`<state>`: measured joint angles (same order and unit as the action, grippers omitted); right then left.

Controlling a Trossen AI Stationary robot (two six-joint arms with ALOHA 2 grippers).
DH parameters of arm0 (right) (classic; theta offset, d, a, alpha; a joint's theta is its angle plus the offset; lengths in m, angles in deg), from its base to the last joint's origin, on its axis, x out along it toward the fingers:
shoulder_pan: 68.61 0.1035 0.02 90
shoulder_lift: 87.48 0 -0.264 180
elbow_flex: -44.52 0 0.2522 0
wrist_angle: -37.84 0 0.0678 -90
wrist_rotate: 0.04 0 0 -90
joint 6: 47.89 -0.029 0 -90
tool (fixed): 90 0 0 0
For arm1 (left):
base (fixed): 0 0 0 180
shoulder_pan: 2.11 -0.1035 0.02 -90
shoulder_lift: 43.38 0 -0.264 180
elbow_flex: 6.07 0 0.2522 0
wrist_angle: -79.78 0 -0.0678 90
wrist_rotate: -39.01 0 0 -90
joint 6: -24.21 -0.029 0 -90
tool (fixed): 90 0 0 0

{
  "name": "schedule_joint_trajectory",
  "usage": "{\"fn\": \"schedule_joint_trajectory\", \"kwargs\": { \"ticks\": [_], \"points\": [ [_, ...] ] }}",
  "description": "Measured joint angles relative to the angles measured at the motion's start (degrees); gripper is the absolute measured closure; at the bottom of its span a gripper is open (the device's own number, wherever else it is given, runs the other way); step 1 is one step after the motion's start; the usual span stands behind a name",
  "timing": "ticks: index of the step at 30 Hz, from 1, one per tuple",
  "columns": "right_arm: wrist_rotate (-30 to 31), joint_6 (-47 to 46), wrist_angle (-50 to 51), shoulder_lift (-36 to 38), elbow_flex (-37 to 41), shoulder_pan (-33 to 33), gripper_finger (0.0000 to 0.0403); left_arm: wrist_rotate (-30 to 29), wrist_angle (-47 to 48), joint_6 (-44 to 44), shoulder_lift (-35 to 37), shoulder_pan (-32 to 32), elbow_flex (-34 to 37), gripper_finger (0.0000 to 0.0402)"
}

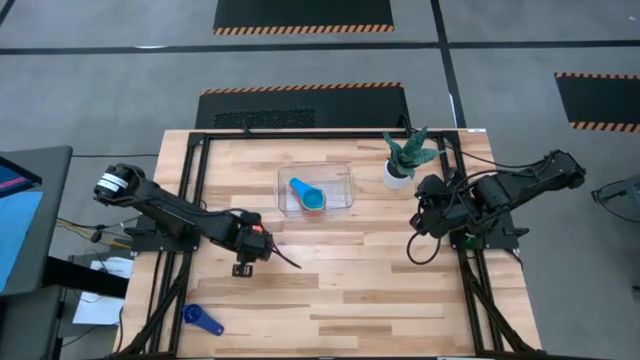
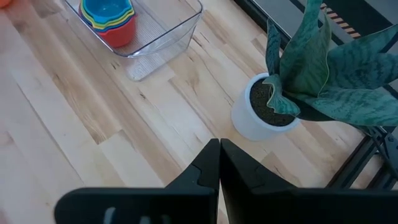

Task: Nest measuring cups in basket
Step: Stack the orange measuring cup on top of the light blue measuring cup in the transparent bin

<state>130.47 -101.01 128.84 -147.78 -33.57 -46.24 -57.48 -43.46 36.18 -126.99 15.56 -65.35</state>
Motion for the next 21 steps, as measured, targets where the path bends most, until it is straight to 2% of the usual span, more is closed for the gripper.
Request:
{"fn": "schedule_joint_trajectory", "kwargs": {
  "ticks": [4, 8, 11, 13, 16, 21],
  "points": [
    [-0.02, -0.63, 0.04, -0.02, 0.00, 0.00, 0.0369, 2.47, -7.68, -0.20, 0.00, 0.00, 4.26, 0.0288],
    [-0.02, -0.85, 0.10, -0.02, 0.00, 0.00, 0.0369, 2.63, -9.87, 4.92, -0.02, -0.08, 6.02, 0.0295],
    [0.01, -0.87, 0.10, -0.01, 0.00, 0.00, 0.0369, 1.22, -10.41, 11.30, -0.03, -1.70, 5.40, 0.0350],
    [0.01, -0.87, 0.10, -0.02, 0.00, 0.00, 0.0369, 0.45, -11.86, 14.47, -0.02, -2.99, 3.90, 0.0382],
    [0.02, -0.83, 0.12, -0.01, 0.00, 0.00, 0.0369, 0.02, -12.50, 17.23, -0.04, -4.25, 0.23, 0.0386],
    [0.09, -0.47, 0.52, -0.01, 0.00, 0.00, 0.0369, 0.08, -10.84, 12.52, -0.04, -4.74, -11.37, 0.0391]
  ]
}}
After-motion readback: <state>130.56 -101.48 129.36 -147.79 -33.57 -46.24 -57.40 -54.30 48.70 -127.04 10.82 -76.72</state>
